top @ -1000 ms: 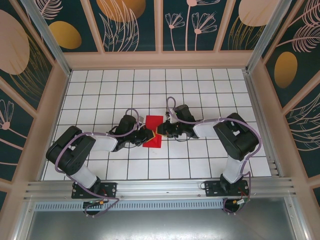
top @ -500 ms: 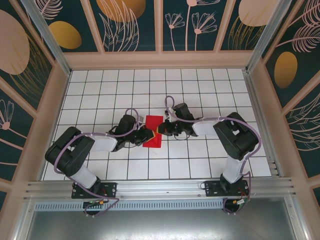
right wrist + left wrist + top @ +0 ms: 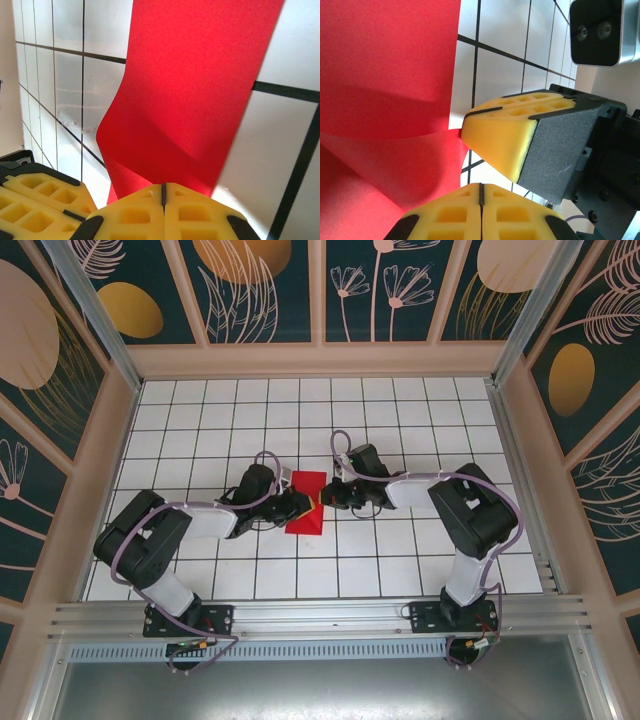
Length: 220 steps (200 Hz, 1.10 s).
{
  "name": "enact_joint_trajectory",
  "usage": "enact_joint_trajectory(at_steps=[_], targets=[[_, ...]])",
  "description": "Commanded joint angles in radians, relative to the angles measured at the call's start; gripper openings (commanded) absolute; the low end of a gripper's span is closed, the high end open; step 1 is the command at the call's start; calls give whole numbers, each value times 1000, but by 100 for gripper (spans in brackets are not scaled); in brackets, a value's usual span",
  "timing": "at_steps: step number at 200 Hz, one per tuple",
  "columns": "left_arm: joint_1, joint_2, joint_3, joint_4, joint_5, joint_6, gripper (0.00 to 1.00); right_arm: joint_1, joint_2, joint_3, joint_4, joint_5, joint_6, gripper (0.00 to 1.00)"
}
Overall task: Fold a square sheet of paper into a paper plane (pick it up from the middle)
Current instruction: Fold the triangle a second time at the center of the table.
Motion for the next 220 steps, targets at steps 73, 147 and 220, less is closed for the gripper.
enact_joint_trajectory(at_steps=[73,147,220], targets=[[-15,56,41,21,38,28,8,-7,47,45,-37,23,-38,1],[-18,76,51,19,39,34,8,-7,49,49,-49,36,-42,0],[-20,121,52,10,33,36,8,-7,45,35,-54,32,-40,0]])
